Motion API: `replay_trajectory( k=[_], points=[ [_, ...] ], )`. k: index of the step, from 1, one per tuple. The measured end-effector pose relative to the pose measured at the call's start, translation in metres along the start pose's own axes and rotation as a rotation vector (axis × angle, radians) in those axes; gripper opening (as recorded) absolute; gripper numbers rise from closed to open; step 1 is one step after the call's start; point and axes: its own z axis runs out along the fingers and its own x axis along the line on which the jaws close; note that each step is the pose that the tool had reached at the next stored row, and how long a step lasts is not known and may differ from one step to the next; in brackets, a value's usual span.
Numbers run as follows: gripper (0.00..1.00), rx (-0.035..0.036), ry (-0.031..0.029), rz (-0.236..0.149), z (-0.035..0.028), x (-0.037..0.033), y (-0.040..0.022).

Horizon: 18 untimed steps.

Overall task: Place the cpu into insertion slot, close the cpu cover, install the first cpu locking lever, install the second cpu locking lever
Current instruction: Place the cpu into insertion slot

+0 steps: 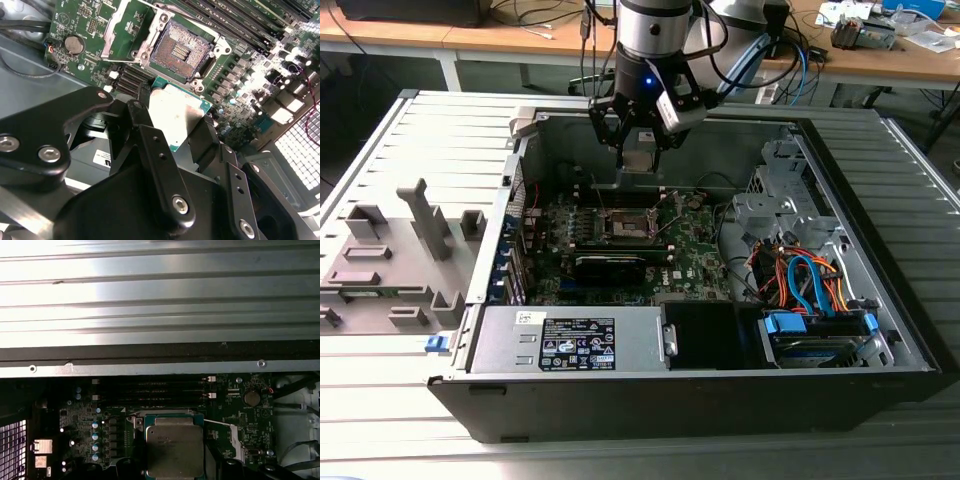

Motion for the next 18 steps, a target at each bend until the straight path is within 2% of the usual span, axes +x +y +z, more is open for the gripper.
replay_trajectory(
  k=[18],
  points=[
    [0.55,0.0000,0.0000,0.000,0.0042,-0.0001,-0.0006]
  ],
)
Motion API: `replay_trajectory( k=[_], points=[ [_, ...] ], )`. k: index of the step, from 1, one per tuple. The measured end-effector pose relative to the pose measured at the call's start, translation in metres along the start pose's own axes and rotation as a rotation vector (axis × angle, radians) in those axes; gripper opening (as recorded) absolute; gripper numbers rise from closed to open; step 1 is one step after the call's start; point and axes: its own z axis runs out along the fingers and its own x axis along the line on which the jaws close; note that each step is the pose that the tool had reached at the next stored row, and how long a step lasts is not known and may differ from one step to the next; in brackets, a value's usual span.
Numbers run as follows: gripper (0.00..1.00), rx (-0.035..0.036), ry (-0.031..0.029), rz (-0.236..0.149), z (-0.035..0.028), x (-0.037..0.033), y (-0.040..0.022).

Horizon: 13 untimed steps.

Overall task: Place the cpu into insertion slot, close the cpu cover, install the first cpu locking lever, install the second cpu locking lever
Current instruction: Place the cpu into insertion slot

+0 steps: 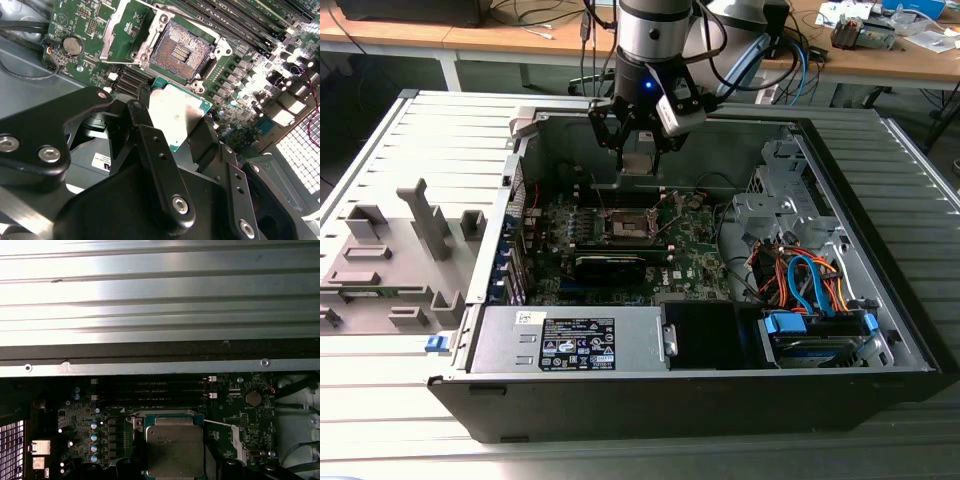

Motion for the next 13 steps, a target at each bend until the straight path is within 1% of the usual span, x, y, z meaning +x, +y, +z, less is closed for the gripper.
replay_trajectory(
  k=[13],
  points=[
    [0.55,0.0000,0.0000,0.000,0.0027,-0.0001,-0.0004]
  ],
)
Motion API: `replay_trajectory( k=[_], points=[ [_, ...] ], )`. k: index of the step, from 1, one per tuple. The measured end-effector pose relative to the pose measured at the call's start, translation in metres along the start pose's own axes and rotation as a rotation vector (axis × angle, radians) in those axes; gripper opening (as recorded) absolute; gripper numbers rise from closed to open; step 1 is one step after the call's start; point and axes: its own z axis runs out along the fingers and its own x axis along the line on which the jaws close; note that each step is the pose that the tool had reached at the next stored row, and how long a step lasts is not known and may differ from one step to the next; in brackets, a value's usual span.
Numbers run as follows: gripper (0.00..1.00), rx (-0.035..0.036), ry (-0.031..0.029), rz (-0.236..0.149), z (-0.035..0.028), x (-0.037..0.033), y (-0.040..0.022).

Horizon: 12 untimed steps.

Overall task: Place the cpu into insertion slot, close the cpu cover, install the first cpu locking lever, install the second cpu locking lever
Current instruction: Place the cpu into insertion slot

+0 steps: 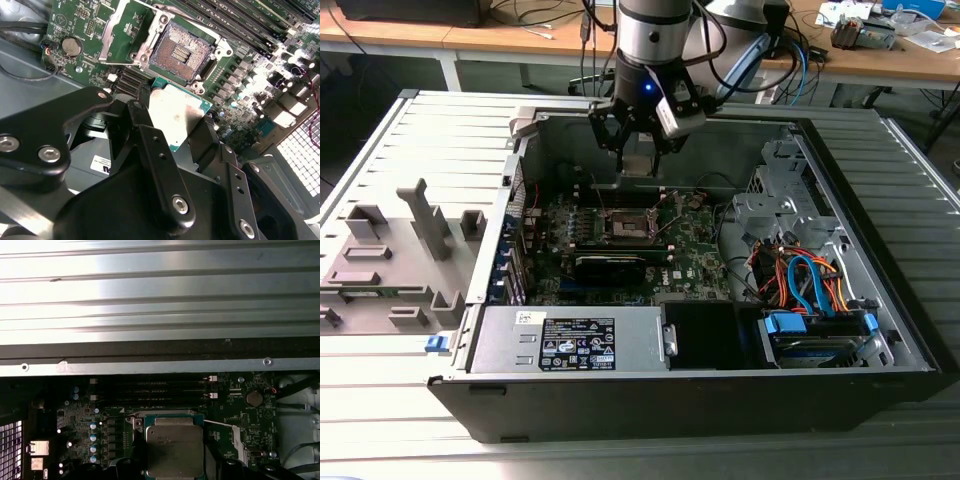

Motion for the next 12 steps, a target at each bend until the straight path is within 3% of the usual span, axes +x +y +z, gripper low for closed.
replay_trajectory(
  k=[12],
  points=[
    [0.55,0.0000,0.0000,0.000,0.0032,-0.0001,-0.0005]
  ],
)
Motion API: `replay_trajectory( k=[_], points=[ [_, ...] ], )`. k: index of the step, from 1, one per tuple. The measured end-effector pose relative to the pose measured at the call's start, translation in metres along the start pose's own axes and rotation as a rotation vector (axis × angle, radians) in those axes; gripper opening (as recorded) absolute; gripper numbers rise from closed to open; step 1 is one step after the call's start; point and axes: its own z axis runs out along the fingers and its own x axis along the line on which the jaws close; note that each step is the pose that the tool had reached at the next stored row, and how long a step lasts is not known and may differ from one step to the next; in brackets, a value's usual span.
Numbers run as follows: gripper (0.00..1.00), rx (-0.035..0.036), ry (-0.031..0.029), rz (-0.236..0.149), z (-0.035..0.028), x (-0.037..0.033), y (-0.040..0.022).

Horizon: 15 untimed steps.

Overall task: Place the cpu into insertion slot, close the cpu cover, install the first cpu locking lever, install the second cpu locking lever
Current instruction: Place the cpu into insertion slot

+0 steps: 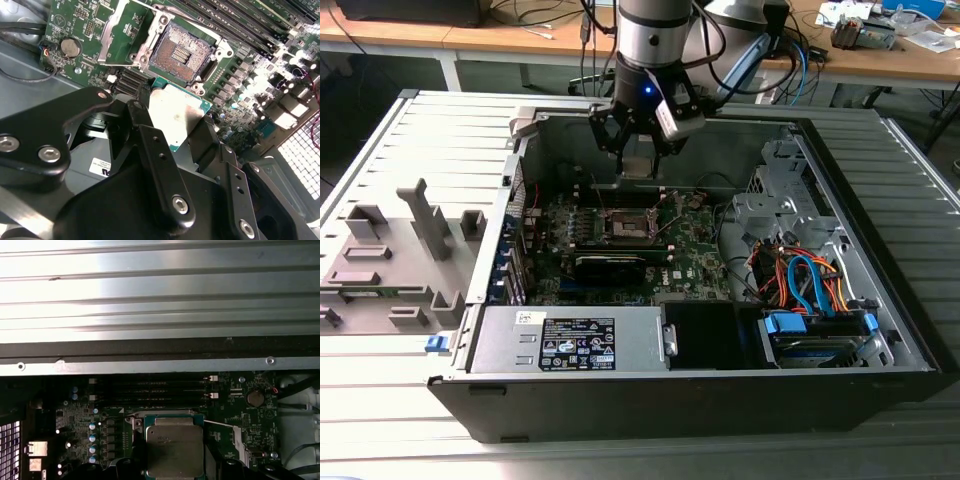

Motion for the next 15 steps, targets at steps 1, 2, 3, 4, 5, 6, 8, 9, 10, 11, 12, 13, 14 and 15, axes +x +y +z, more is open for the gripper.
replay_trajectory(
  k=[1,2,3,4,5,6,8,9,10,11,12,13,14,15],
  points=[
    [0.55,0.0000,0.0000,0.000,0.0003,0.0000,-0.0001],
    [0.55,0.0001,0.0000,0.000,0.0006,0.0000,-0.0001],
    [0.55,0.0000,0.0000,0.000,0.0010,0.0000,-0.0002],
    [0.55,0.0000,0.0000,0.000,0.0012,0.0000,-0.0002],
    [0.55,0.0000,0.0000,0.000,0.0016,0.0000,-0.0002],
    [0.55,0.0000,0.0000,0.000,0.0021,-0.0001,-0.0003],
    [0.55,0.0001,0.0000,0.000,0.0029,-0.0001,-0.0004],
    [0.55,0.0001,0.0000,0.000,0.0033,-0.0001,-0.0004],
    [0.55,0.0001,0.0000,0.000,0.0037,-0.0001,-0.0006],
    [0.55,0.0000,-0.0001,0.000,0.0040,-0.0001,-0.0009],
    [0.55,0.0000,0.0000,0.000,0.0042,-0.0001,-0.0010],
    [0.55,0.0000,0.0000,0.000,0.0044,-0.0001,-0.0012],
    [0.55,0.0001,0.0000,0.000,0.0046,-0.0001,-0.0014],
    [0.55,0.0000,0.0000,0.000,0.0048,-0.0001,-0.0015]
  ],
)
